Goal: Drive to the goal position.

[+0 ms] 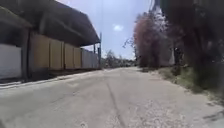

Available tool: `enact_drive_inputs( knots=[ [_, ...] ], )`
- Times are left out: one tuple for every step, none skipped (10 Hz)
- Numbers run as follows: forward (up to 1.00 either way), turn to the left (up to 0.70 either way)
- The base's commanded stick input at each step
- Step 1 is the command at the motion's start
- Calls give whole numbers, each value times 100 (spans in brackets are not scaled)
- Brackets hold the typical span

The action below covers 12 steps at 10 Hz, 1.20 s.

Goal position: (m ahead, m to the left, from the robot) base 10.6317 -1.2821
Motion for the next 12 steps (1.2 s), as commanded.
enact_drive_inputs(
  knots=[
    [70, 0],
    [70, 0],
    [0, 0],
    [0, 0],
    [0, 0],
    [0, 0],
    [0, 0],
    [0, 0],
    [0, 0],
    [0, 0],
    [0, 0],
    [70, 0]
  ],
)
